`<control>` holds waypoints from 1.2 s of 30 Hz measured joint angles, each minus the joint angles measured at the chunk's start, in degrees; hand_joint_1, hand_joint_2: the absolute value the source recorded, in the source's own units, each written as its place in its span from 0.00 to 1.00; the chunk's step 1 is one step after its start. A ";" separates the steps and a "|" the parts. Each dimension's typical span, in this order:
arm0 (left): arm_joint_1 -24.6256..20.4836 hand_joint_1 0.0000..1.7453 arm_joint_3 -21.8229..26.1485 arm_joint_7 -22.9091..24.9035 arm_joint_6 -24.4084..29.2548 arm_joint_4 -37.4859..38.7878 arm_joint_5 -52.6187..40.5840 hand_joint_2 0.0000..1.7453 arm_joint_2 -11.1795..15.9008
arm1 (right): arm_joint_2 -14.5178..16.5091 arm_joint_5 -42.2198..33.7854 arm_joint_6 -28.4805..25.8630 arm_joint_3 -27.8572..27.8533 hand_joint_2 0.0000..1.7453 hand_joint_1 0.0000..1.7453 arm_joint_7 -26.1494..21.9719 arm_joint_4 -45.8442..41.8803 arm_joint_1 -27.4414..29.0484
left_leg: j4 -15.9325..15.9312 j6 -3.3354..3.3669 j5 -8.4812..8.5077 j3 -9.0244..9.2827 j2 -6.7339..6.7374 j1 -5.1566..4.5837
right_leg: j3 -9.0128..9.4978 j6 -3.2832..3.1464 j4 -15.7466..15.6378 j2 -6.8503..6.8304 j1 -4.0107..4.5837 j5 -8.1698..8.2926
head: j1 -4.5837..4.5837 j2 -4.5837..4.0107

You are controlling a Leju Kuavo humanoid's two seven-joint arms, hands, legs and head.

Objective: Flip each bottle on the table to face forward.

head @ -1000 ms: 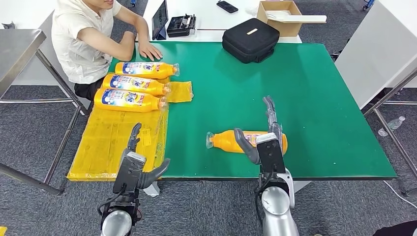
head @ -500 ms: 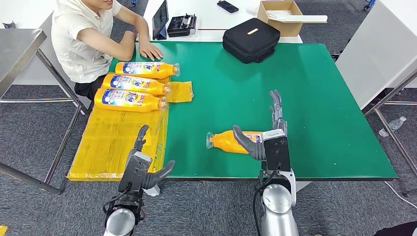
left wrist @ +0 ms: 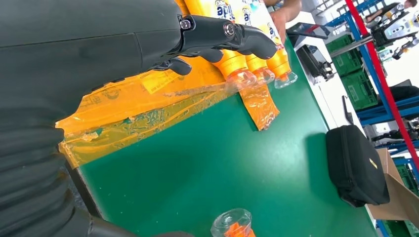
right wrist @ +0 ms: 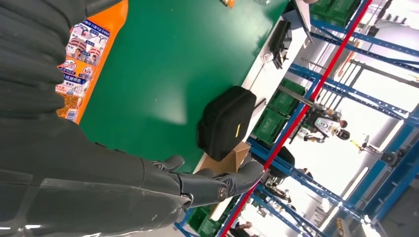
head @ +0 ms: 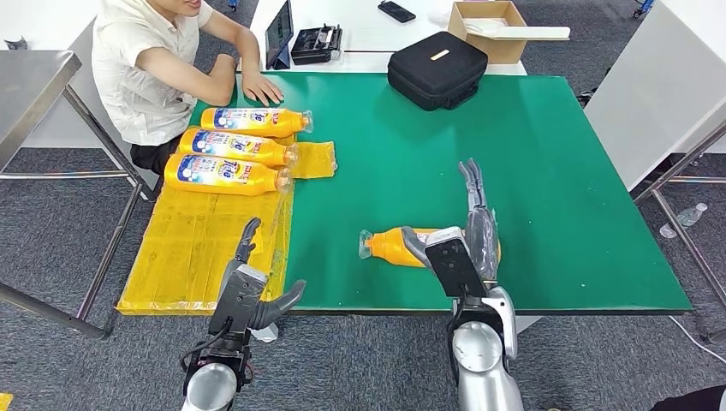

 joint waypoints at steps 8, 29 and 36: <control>-0.20 0.00 -0.97 0.87 -0.52 0.15 -0.26 1.00 0.01 | -6.95 25.57 -4.83 2.62 1.00 0.00 8.76 4.98 -0.30 | 0.00 0.01 -0.01 -0.01 -0.05 -0.01 | 0.03 0.00 -0.02 -0.02 -0.02 0.00 | 0.01 0.00; -0.68 0.00 -3.08 1.94 -1.48 0.49 -1.03 1.00 0.08 | -17.57 37.40 -3.17 3.67 1.00 0.00 14.35 16.73 0.67 | 0.01 0.01 -0.01 -0.02 -0.05 -0.09 | 0.02 0.03 -0.02 -0.02 -0.09 0.00 | -0.02 0.01; -0.83 0.00 -3.33 2.16 -1.57 0.72 -1.03 1.00 0.09 | -18.32 41.82 -4.21 3.77 1.00 0.00 16.38 18.66 -0.93 | 0.01 0.01 -0.01 -0.01 -0.04 -0.09 | 0.01 0.03 -0.02 -0.01 -0.09 0.00 | -0.02 0.00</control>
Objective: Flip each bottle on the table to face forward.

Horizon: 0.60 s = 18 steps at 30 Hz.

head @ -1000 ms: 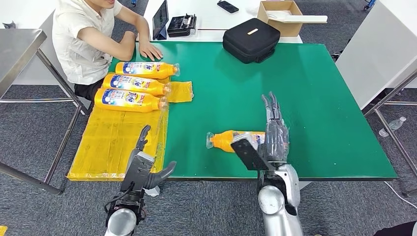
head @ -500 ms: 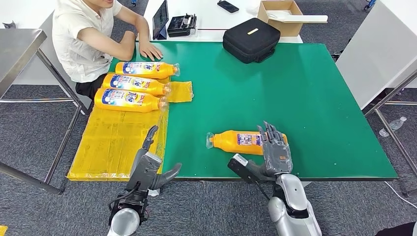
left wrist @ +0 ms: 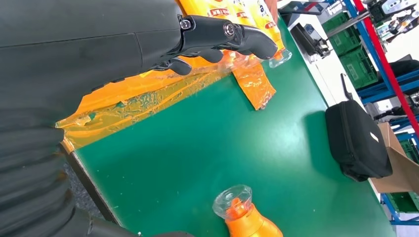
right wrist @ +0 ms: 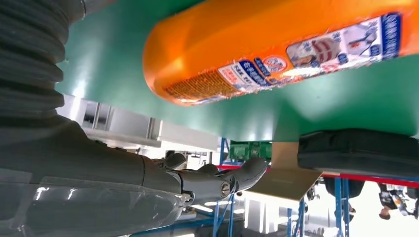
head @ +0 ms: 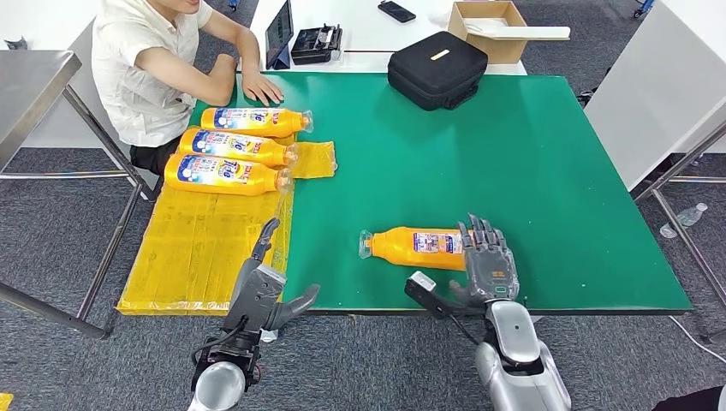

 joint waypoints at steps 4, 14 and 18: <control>-0.04 0.00 -0.08 0.05 0.00 0.08 0.00 1.00 0.02 | -0.17 0.28 -0.20 0.00 1.00 0.00 0.45 0.85 -0.53 | 0.00 0.00 0.00 -0.01 0.00 0.00 | 0.00 0.00 0.01 0.00 0.00 0.00 | -0.01 0.00; -0.81 0.00 -1.42 0.09 -0.01 0.90 0.20 1.00 0.19 | -0.32 0.31 -2.21 -0.73 1.00 0.00 1.65 6.00 -5.53 | 0.01 0.01 0.01 0.01 0.01 -0.01 | 0.02 0.02 0.00 0.01 -0.01 0.02 | 0.00 0.00; -1.24 0.00 -1.92 0.11 -0.01 1.22 0.32 1.00 0.27 | -0.27 0.23 -2.39 -1.30 1.00 0.00 1.65 7.99 -6.72 | 0.01 0.01 0.01 0.01 0.01 -0.01 | 0.01 0.02 0.00 0.01 0.00 0.02 | -0.01 0.01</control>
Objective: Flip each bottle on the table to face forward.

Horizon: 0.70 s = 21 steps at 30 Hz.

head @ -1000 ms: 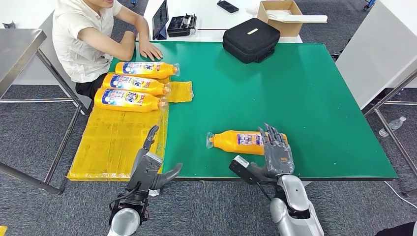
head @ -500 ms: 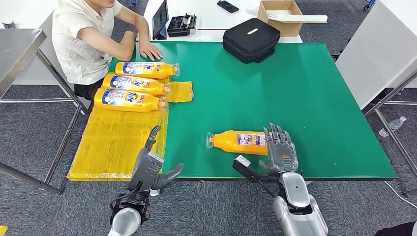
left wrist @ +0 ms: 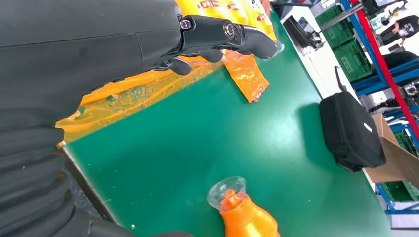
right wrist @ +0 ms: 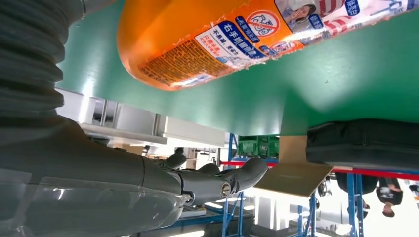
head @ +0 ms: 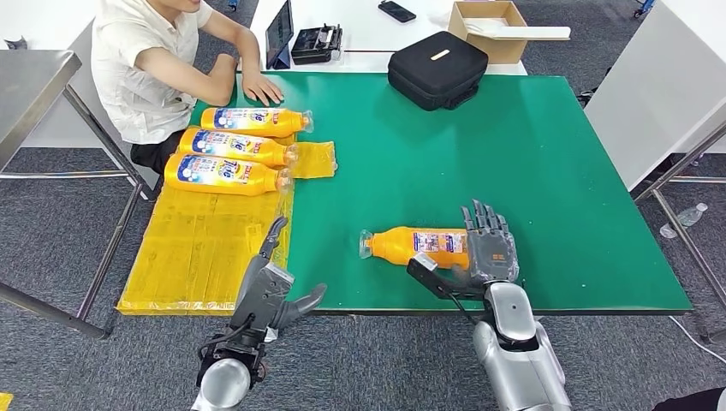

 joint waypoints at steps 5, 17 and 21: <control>-0.54 0.00 -0.69 0.11 0.00 0.51 -0.17 1.00 0.03 | 0.45 -0.79 -0.13 -2.13 1.00 0.00 -0.53 3.73 -1.80 | 0.00 0.00 0.00 0.00 0.00 0.00 | 0.00 0.00 0.00 0.00 0.00 0.00 | -0.01 -0.01; -1.64 0.00 -1.72 0.15 -0.36 1.90 -0.30 1.00 0.11 | 0.64 0.01 0.61 -6.73 1.00 0.00 -0.05 12.78 -5.25 | 0.00 0.00 0.00 0.02 0.02 0.00 | 0.00 0.00 -0.01 0.01 0.00 0.00 | -0.01 -0.01; -2.10 0.00 -1.90 0.18 -0.50 2.42 -0.30 1.00 0.12 | 0.50 0.00 0.56 -7.29 1.00 0.00 -0.02 14.51 -6.39 | 0.00 0.00 0.00 0.08 0.02 0.00 | 0.06 0.00 -0.01 0.01 0.00 0.00 | -0.01 -0.01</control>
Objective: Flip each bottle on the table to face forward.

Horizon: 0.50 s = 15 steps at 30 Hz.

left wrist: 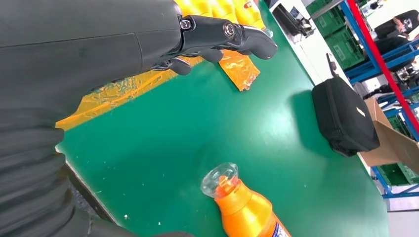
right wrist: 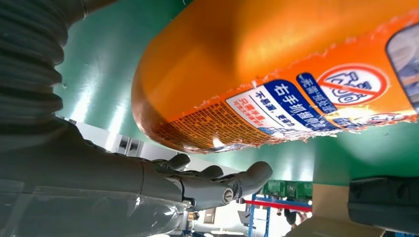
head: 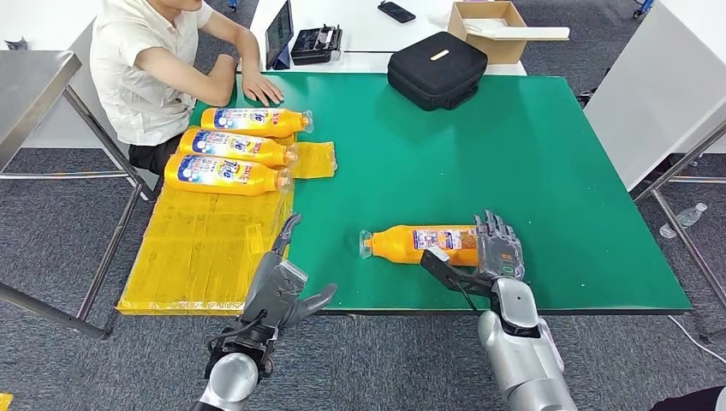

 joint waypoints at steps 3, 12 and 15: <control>-0.03 0.00 -0.09 0.01 -0.21 0.08 0.04 1.00 0.00 | -0.06 0.00 -0.87 -0.08 1.00 0.00 0.00 0.98 -0.50 | 0.00 0.00 0.00 0.07 0.00 0.00 | 0.08 0.00 0.00 0.00 0.00 0.00 | 0.00 0.00; -0.10 0.00 -0.45 0.01 -0.22 0.12 0.01 1.00 0.00 | 0.05 0.02 -5.08 -0.10 1.00 0.00 -0.40 2.41 -0.99 | 0.00 0.00 0.00 0.09 -0.02 0.00 | 0.11 0.01 0.01 -0.01 0.00 0.01 | 0.01 0.00; -0.15 0.00 -0.74 0.01 -0.15 0.13 -0.04 1.00 0.02 | 0.19 0.05 -6.29 -0.10 1.00 0.00 -0.59 2.42 -0.95 | 0.00 0.00 0.00 0.08 -0.01 0.00 | 0.10 0.01 0.01 0.00 0.00 0.00 | 0.00 0.00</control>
